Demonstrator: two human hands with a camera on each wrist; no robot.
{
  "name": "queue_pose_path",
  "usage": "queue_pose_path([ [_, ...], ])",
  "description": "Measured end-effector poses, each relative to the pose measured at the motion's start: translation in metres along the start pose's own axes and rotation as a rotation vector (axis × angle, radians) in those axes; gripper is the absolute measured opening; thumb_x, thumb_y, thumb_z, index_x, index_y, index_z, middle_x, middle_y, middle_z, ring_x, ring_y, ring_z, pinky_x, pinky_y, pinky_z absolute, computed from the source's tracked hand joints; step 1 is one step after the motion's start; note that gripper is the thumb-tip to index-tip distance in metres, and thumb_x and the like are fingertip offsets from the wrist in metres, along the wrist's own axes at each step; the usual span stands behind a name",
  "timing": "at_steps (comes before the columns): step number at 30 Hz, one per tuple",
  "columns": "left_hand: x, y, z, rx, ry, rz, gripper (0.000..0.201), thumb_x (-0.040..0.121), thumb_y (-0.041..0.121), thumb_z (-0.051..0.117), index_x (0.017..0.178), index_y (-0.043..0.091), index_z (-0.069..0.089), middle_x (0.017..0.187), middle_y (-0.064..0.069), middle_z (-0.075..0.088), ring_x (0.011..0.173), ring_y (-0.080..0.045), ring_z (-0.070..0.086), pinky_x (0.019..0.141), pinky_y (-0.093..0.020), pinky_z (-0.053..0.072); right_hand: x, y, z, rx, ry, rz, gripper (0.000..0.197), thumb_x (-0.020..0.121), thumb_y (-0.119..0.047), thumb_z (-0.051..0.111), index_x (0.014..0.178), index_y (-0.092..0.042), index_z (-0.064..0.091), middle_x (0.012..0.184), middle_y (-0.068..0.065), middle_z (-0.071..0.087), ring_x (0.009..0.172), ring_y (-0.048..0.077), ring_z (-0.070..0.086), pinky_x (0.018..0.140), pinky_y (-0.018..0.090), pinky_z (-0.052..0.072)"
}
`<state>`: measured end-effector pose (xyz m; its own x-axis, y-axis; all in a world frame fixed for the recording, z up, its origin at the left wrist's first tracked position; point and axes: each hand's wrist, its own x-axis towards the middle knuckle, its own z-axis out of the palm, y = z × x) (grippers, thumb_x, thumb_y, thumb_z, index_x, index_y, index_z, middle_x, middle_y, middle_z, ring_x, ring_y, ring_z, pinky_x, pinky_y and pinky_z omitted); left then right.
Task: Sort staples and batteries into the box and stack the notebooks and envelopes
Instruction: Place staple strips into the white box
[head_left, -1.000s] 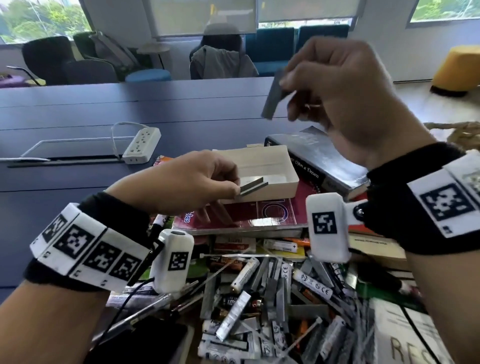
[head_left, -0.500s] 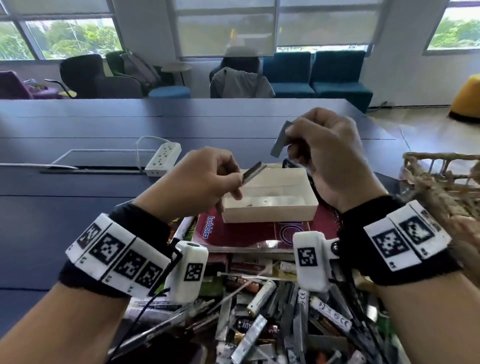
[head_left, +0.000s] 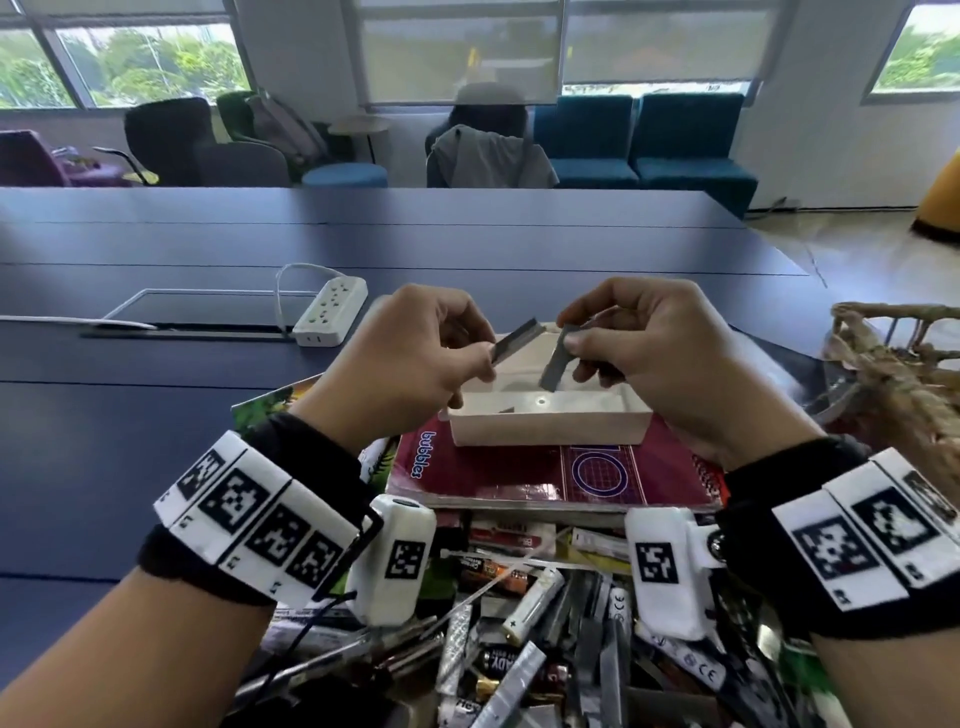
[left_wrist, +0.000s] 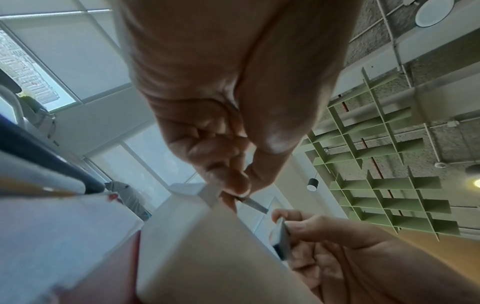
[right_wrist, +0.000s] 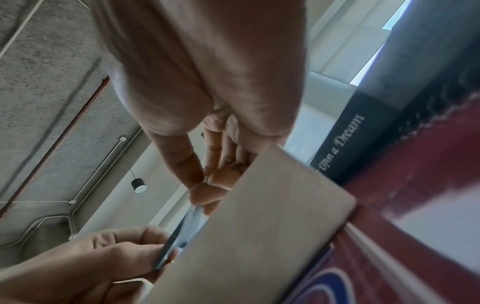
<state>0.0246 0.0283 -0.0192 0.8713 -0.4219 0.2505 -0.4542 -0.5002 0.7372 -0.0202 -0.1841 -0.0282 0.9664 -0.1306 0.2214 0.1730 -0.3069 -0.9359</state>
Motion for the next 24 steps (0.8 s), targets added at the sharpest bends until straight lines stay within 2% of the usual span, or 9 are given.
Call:
queue_pose_path([
  [4,0.0009,-0.0015,-0.0006,0.033,0.047,0.012,0.010,0.089,0.008,0.074,0.082,0.015,0.073,0.068,0.002,0.074,0.051,-0.018,0.067,0.057,-0.036,0.061,0.0002,0.0024,0.0005,-0.029,-0.041,0.004,0.009,0.086,0.004,0.075,0.092,-0.002,0.072,0.074,0.010,0.076,0.068,0.015,0.072,0.065,0.027,0.058],
  [7,-0.0004,-0.0023,-0.0016,0.190,0.095,0.044,0.011,0.086,0.017,0.077,0.078,0.025,0.075,0.068,0.009,0.071,0.067,-0.006,0.065,0.060,-0.012,0.049,-0.0005,0.0041,0.0009,-0.042,-0.066,0.005,0.009,0.084,0.004,0.077,0.090,-0.001,0.072,0.078,0.015,0.076,0.070,0.020,0.073,0.068,0.028,0.059],
  [8,-0.0017,-0.0015,-0.0025,0.246,0.089,0.042,0.010,0.086,0.021,0.077,0.078,0.026,0.076,0.071,0.013,0.070,0.074,-0.003,0.063,0.064,-0.010,0.045,-0.0008,0.0047,0.0010,-0.056,-0.062,0.003,0.009,0.084,0.003,0.078,0.089,-0.002,0.073,0.078,0.014,0.076,0.072,0.023,0.075,0.071,0.030,0.060],
  [10,-0.0030,-0.0018,-0.0036,0.301,0.040,0.032,0.012,0.086,0.024,0.076,0.075,0.030,0.075,0.074,0.017,0.069,0.079,-0.001,0.061,0.072,-0.019,0.046,-0.0021,0.0046,0.0008,-0.100,-0.052,-0.003,0.009,0.083,0.000,0.080,0.086,-0.006,0.074,0.079,0.011,0.076,0.077,0.029,0.076,0.079,0.038,0.062],
  [11,-0.0032,-0.0021,-0.0031,0.314,0.016,0.026,0.016,0.085,0.024,0.076,0.072,0.033,0.074,0.075,0.018,0.067,0.079,-0.002,0.060,0.074,-0.026,0.047,-0.0028,0.0044,0.0008,-0.113,-0.054,-0.005,0.009,0.083,-0.001,0.080,0.085,-0.007,0.074,0.079,0.010,0.076,0.077,0.030,0.076,0.082,0.041,0.063],
  [13,-0.0035,-0.0028,-0.0012,0.357,-0.001,0.008,0.020,0.084,0.024,0.076,0.069,0.037,0.073,0.076,0.019,0.062,0.079,-0.005,0.060,0.071,-0.028,0.045,-0.0034,0.0040,0.0011,-0.142,-0.073,-0.007,0.009,0.084,0.000,0.079,0.085,-0.007,0.073,0.077,0.009,0.076,0.077,0.028,0.076,0.083,0.044,0.063],
  [16,-0.0035,-0.0023,0.0014,0.419,-0.007,0.005,0.018,0.082,0.021,0.073,0.074,0.037,0.076,0.080,0.018,0.058,0.081,-0.013,0.062,0.072,-0.030,0.049,-0.0023,0.0028,0.0016,-0.190,-0.073,-0.002,0.009,0.085,0.002,0.077,0.085,-0.005,0.071,0.074,0.009,0.075,0.072,0.026,0.076,0.081,0.044,0.064],
  [20,-0.0043,0.0007,0.0038,0.451,-0.052,-0.004,0.019,0.087,0.018,0.067,0.078,0.033,0.076,0.094,0.013,0.052,0.090,-0.019,0.061,0.083,-0.039,0.053,-0.0006,0.0022,0.0005,-0.153,-0.022,0.010,0.008,0.086,0.006,0.075,0.083,0.000,0.069,0.081,0.015,0.073,0.070,0.025,0.077,0.076,0.042,0.064],
  [24,-0.0046,0.0032,0.0055,0.479,-0.122,-0.022,0.024,0.094,0.019,0.062,0.083,0.033,0.078,0.103,0.011,0.047,0.091,-0.016,0.059,0.082,-0.037,0.051,-0.0004,0.0037,0.0004,-0.147,-0.041,0.011,0.008,0.086,0.005,0.075,0.084,0.000,0.069,0.078,0.015,0.072,0.070,0.025,0.077,0.073,0.038,0.063],
])
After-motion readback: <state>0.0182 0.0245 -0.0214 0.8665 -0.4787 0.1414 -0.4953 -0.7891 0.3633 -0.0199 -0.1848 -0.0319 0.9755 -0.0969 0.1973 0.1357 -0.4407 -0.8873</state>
